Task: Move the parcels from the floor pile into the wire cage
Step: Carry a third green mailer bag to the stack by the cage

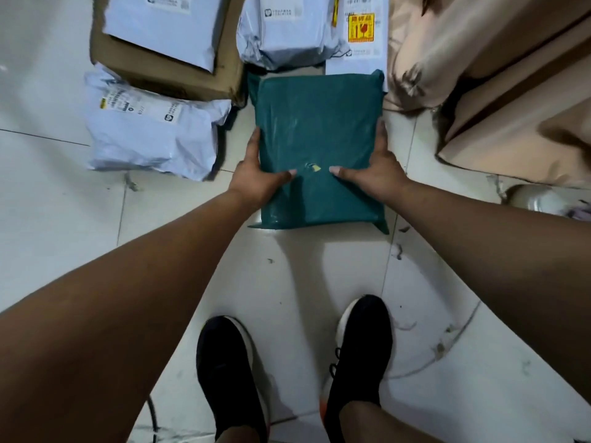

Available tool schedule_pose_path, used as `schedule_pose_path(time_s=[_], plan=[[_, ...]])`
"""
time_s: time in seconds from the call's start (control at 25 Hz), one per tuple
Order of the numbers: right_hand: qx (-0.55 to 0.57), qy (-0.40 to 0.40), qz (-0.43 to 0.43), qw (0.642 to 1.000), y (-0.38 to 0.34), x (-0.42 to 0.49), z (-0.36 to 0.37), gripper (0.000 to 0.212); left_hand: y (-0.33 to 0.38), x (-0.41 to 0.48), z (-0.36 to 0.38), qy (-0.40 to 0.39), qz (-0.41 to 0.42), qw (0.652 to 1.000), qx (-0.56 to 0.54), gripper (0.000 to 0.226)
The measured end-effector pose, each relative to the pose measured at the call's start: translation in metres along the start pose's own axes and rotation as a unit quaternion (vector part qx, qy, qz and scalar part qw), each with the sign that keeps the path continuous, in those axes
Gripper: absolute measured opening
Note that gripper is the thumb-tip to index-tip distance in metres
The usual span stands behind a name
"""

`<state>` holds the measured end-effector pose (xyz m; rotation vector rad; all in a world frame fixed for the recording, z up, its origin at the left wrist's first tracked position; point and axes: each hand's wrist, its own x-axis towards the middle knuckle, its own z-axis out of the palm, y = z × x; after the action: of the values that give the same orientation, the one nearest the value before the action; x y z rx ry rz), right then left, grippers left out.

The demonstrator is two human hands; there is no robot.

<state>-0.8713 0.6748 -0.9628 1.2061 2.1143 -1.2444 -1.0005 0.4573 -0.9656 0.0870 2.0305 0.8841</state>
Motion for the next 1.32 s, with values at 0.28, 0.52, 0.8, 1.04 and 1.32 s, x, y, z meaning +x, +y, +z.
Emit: schedule_pose_path(time_s=[0.28, 0.52, 0.8, 1.04, 1.32], plan=[[0.074, 0.071, 0.019, 0.995, -0.002, -0.012, 0.032, 0.127, 0.005, -0.005, 0.018, 0.009, 0.026, 1.000, 0.013, 0.129], [0.172, 0.065, -0.028, 0.983, -0.027, -0.081, 0.025, 0.069, 0.017, -0.046, -0.015, 0.016, -0.050, 0.998, -0.047, 0.118], [0.205, -0.041, -0.087, 0.974, -0.114, -0.177, -0.015, 0.081, 0.029, -0.148, -0.062, 0.053, -0.128, 0.976, -0.168, 0.104], [0.088, 0.060, -0.097, 0.990, -0.201, -0.265, -0.045, 0.095, 0.124, -0.218, -0.104, 0.029, -0.098, 0.975, -0.195, 0.110], [-0.003, 0.077, -0.202, 0.976, -0.280, -0.338, -0.062, 0.124, 0.228, -0.290, -0.157, 0.066, -0.084, 0.963, -0.246, 0.101]])
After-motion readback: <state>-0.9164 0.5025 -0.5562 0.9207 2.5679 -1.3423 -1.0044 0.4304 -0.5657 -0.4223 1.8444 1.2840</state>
